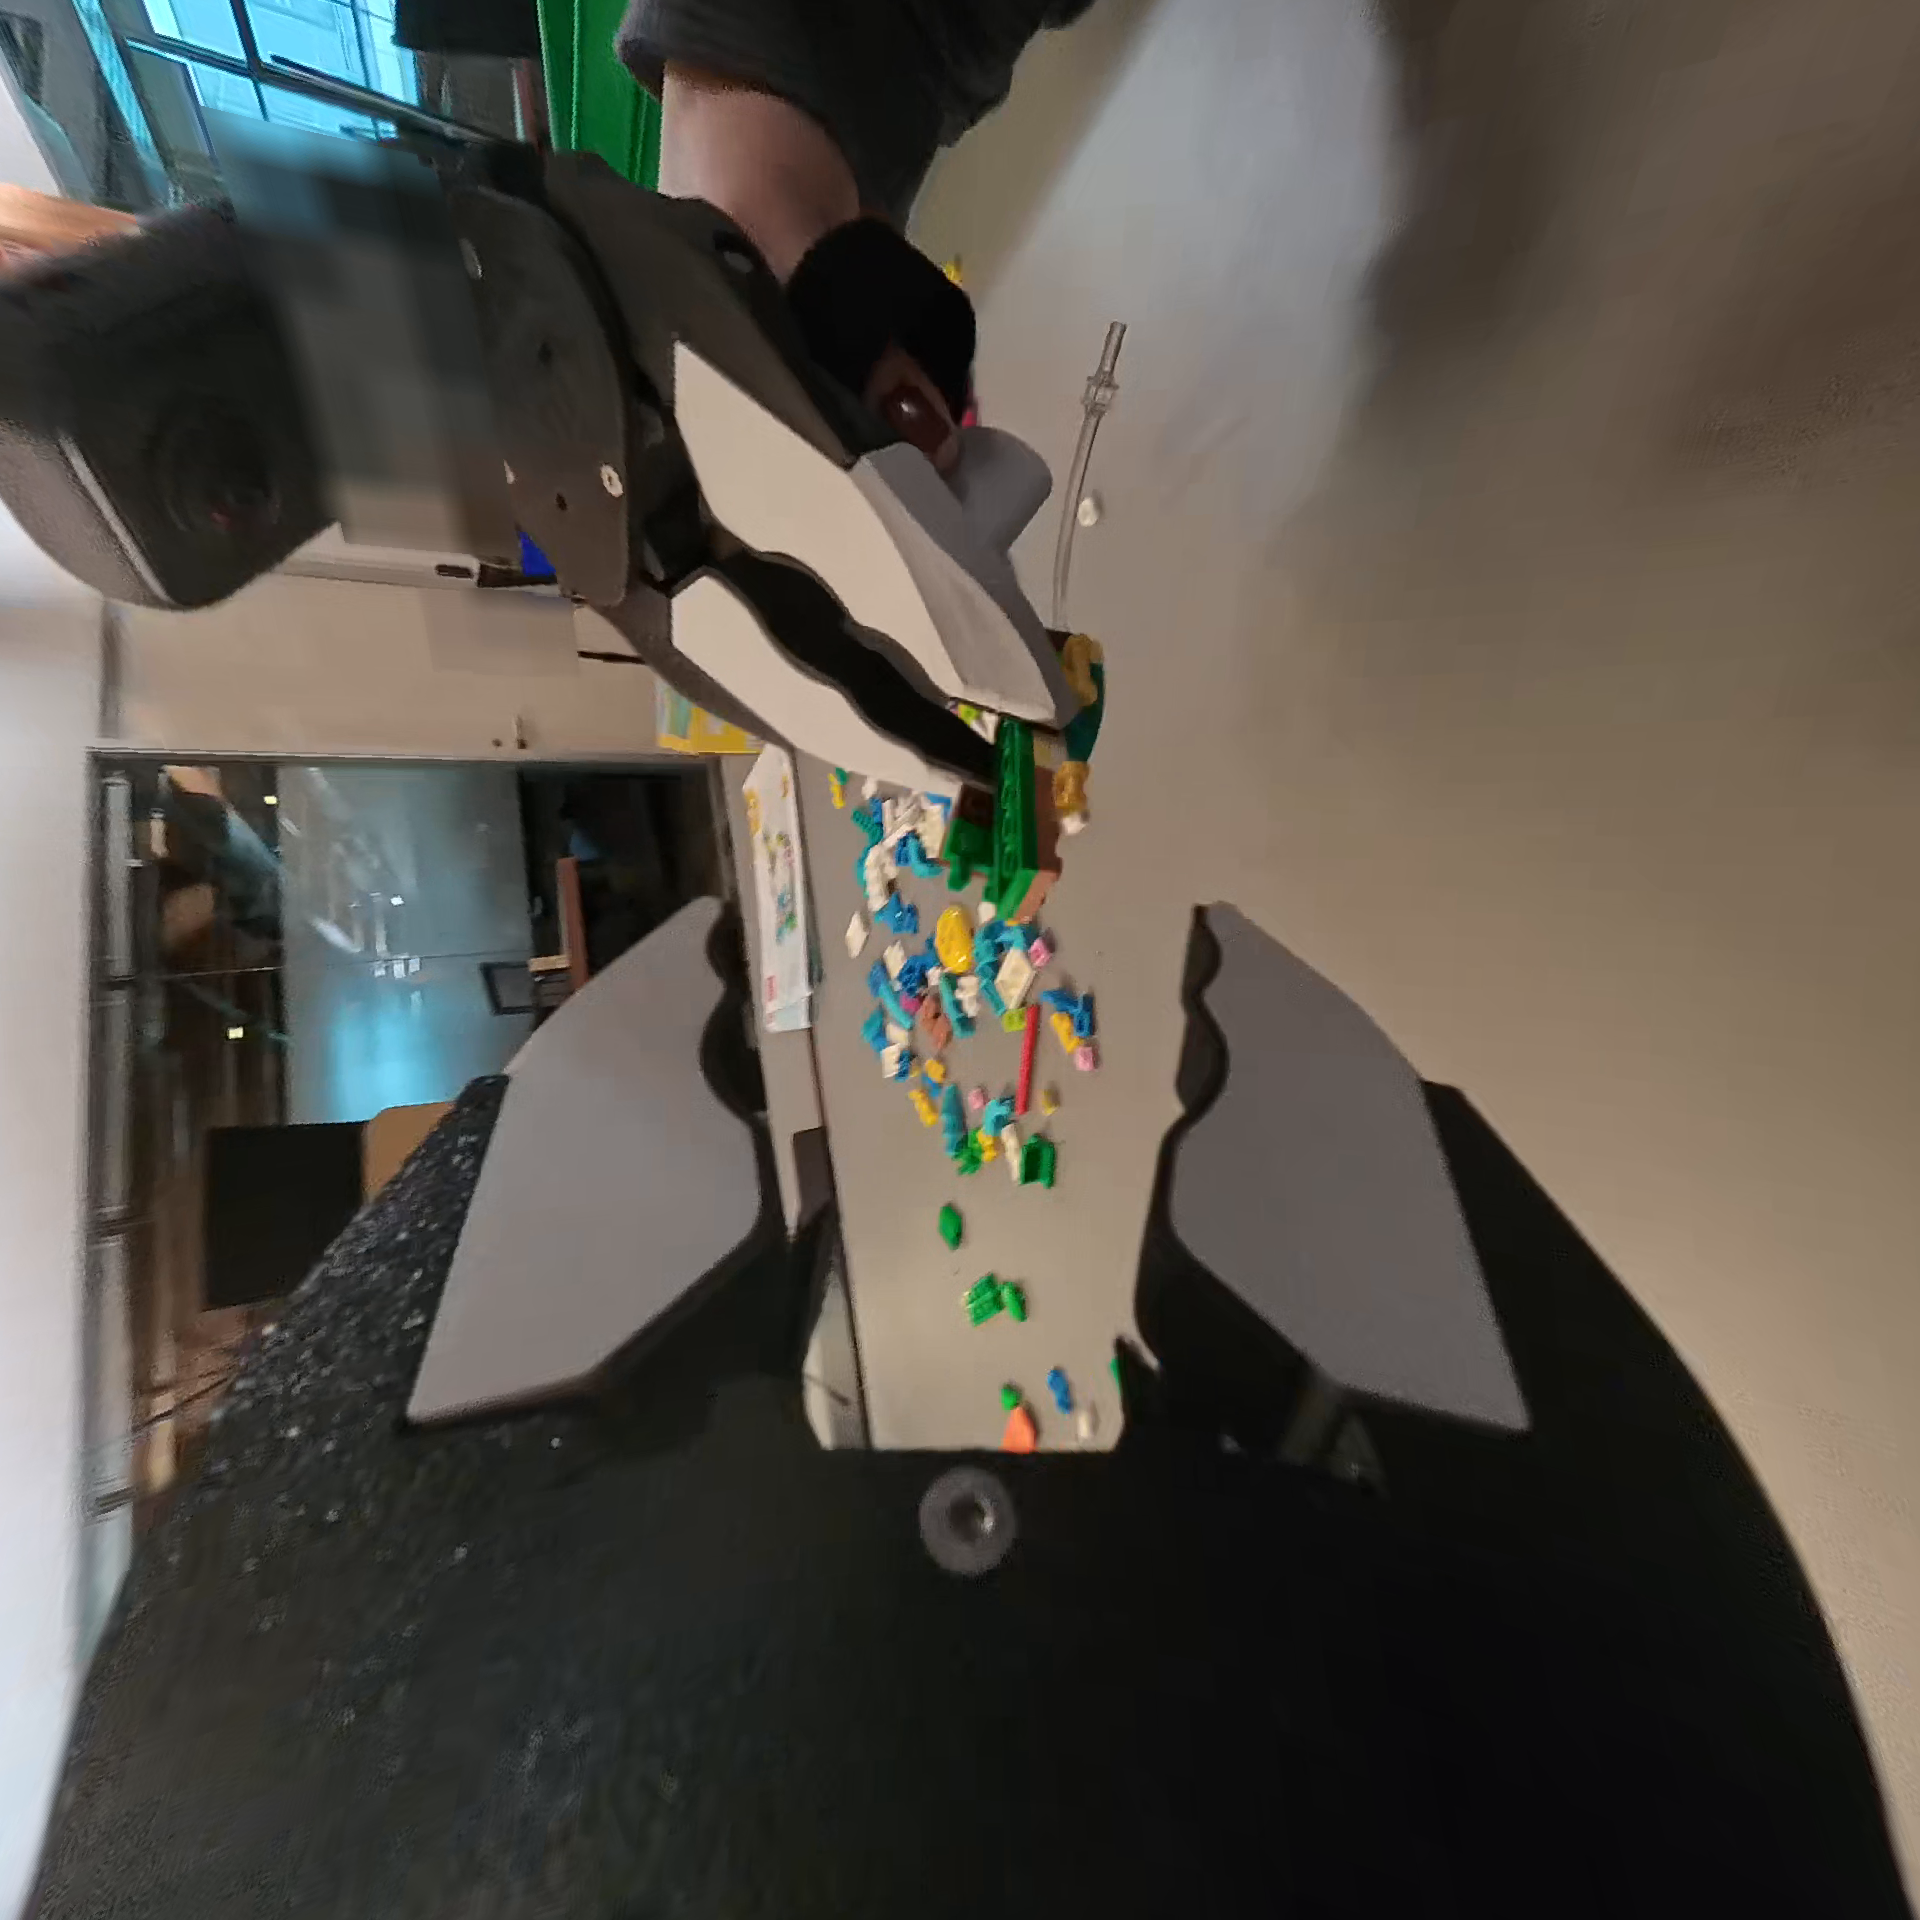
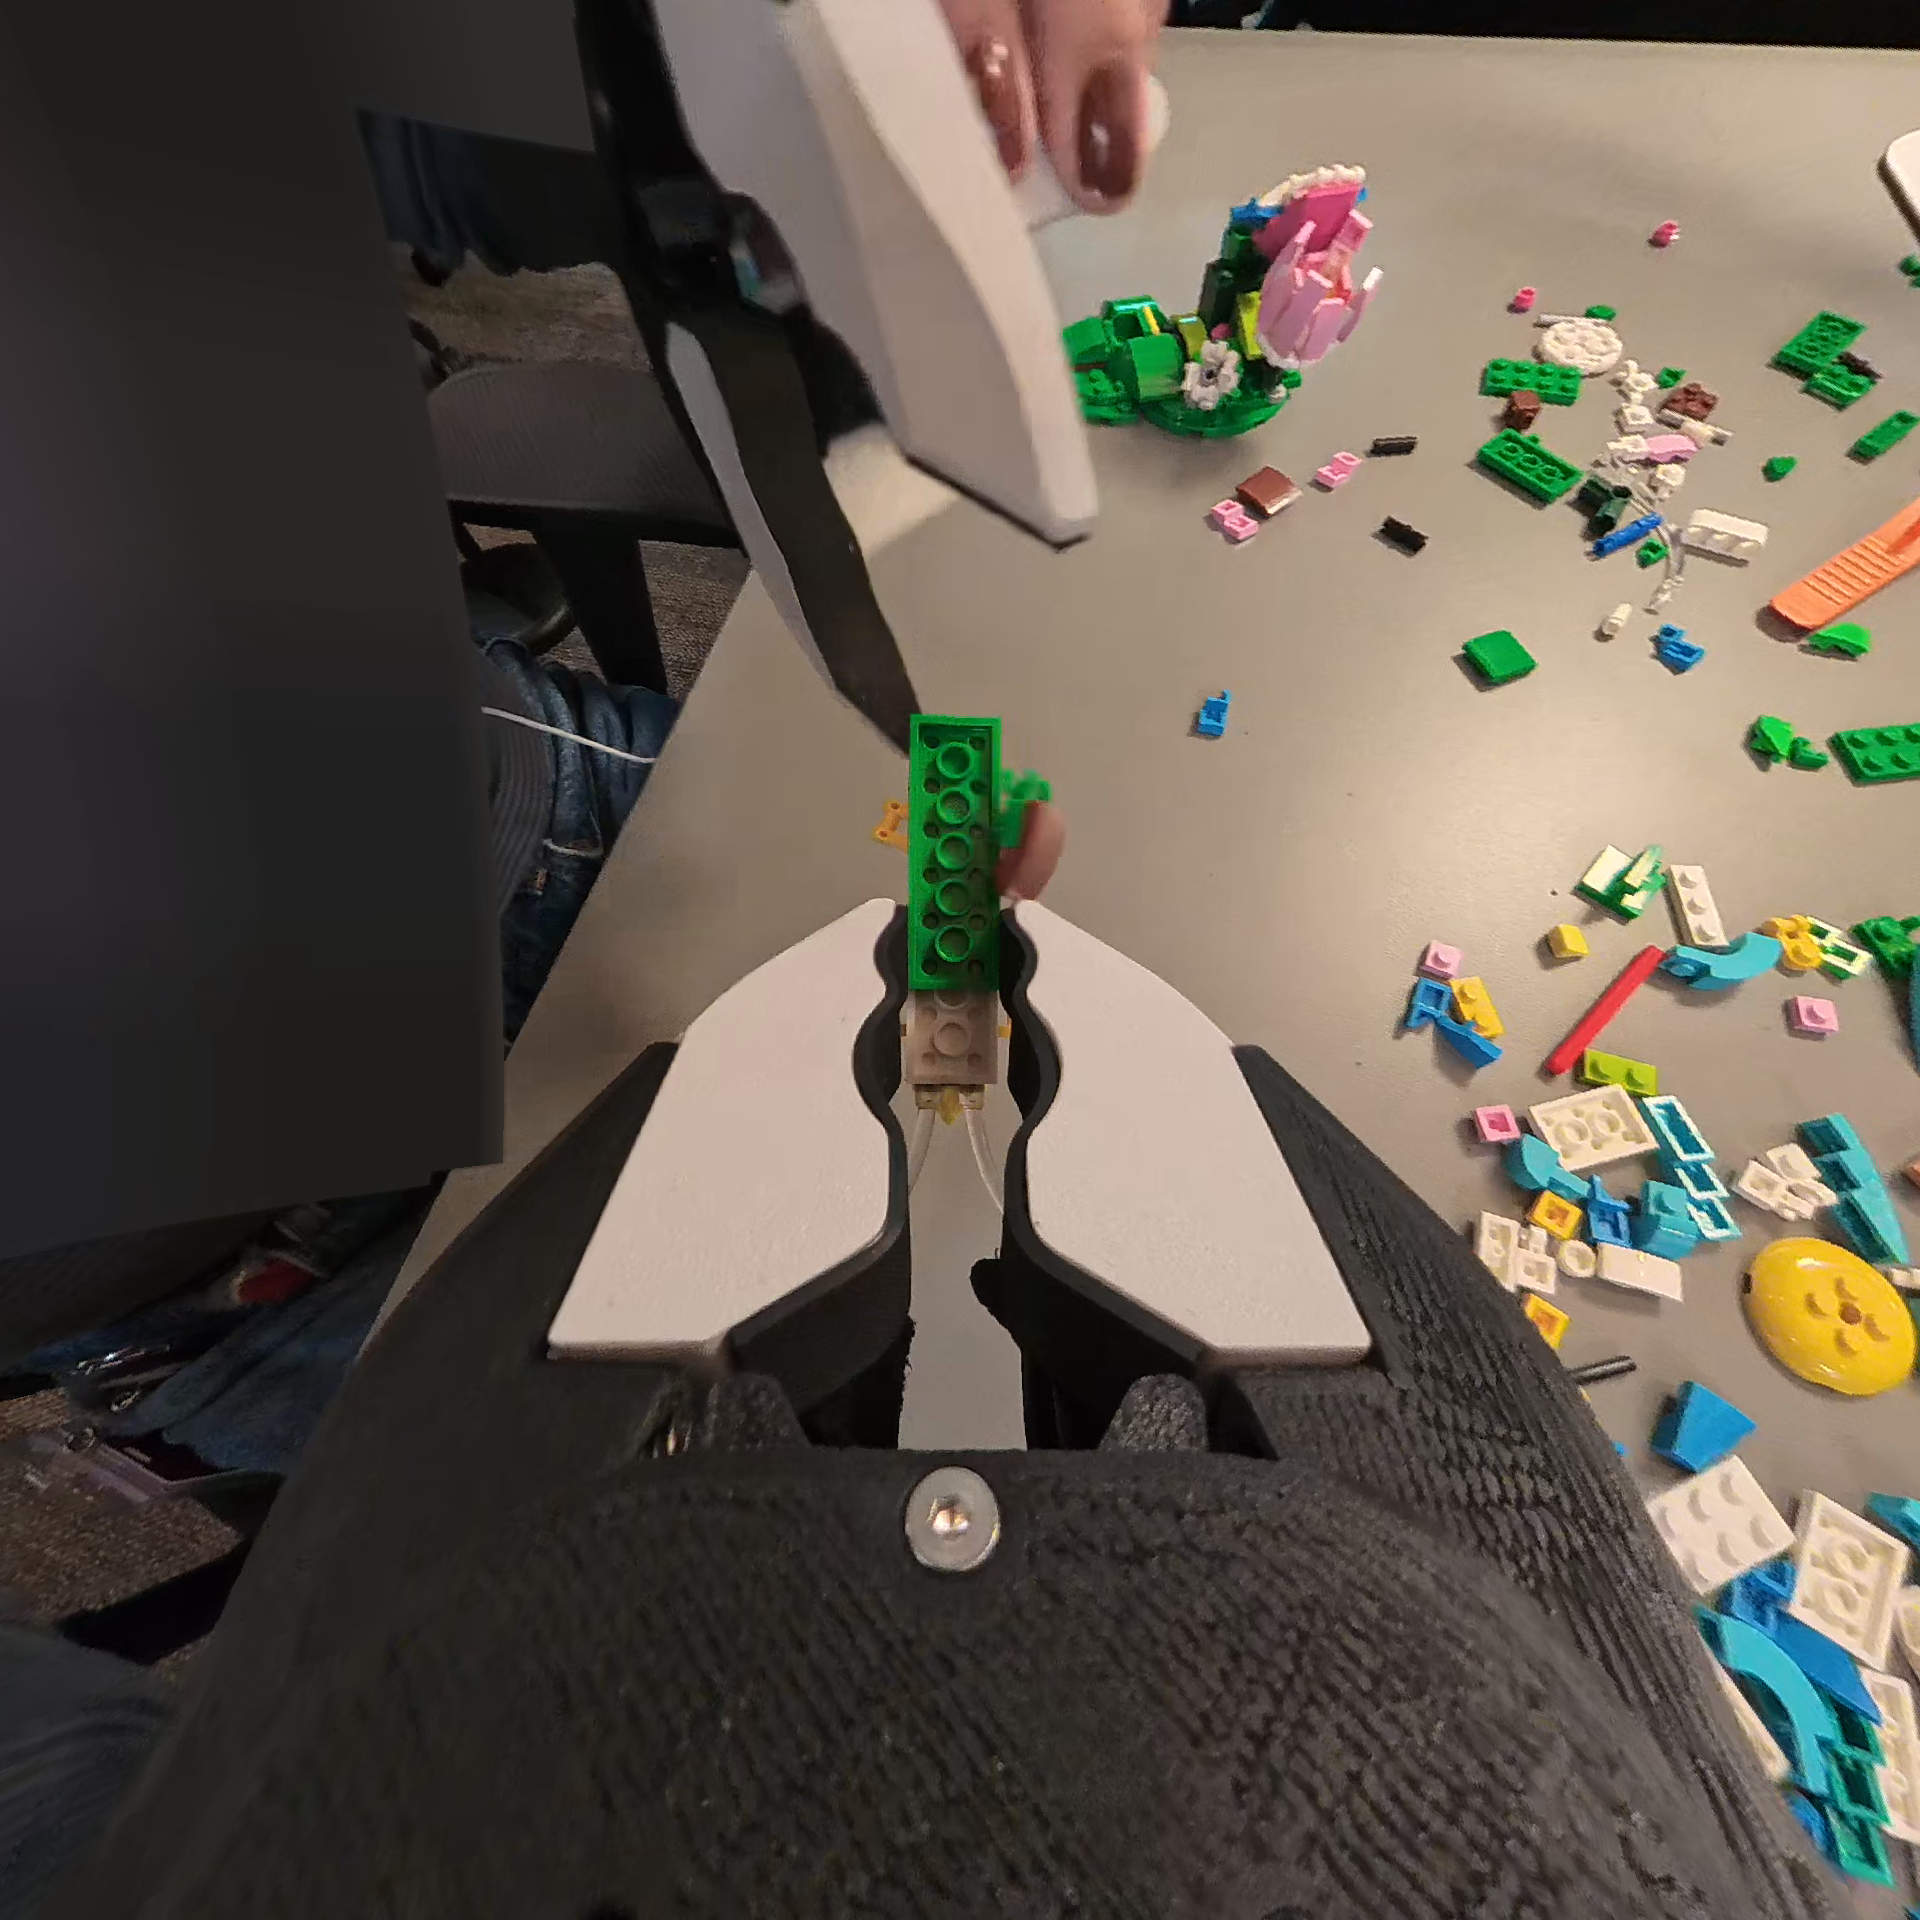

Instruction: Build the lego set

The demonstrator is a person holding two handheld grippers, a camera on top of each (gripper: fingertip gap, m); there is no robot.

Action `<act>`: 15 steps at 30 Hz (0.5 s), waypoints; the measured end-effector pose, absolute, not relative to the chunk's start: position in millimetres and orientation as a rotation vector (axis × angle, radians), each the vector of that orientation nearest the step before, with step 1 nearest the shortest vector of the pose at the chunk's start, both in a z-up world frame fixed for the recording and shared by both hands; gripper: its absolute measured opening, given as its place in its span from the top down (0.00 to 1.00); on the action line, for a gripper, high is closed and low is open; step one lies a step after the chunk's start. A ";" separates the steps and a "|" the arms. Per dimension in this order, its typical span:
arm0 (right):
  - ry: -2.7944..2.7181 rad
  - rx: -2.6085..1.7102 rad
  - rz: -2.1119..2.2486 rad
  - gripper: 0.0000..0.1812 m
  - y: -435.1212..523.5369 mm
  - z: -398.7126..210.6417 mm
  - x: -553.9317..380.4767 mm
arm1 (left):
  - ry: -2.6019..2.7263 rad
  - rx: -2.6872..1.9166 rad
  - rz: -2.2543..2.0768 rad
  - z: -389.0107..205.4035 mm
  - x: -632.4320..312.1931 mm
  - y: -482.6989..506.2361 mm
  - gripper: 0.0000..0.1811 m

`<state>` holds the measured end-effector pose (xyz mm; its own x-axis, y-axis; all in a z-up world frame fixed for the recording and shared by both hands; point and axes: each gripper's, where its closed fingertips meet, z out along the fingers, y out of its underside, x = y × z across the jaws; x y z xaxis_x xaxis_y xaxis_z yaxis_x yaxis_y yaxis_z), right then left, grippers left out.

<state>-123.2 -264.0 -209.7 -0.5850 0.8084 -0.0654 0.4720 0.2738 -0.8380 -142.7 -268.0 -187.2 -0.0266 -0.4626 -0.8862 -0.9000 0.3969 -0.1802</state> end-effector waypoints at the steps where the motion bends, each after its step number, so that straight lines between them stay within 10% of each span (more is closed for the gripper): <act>1: -2.184 -1.150 1.247 0.92 -266.4 -209.0 -122.3 | 1.652 -1.229 0.515 -190.4 -142.2 -267.7 0.52; 15: -2.126 -1.418 0.814 0.92 -203.2 -236.1 -99.9 | 1.501 -1.600 0.434 -241.0 -161.3 -245.4 0.65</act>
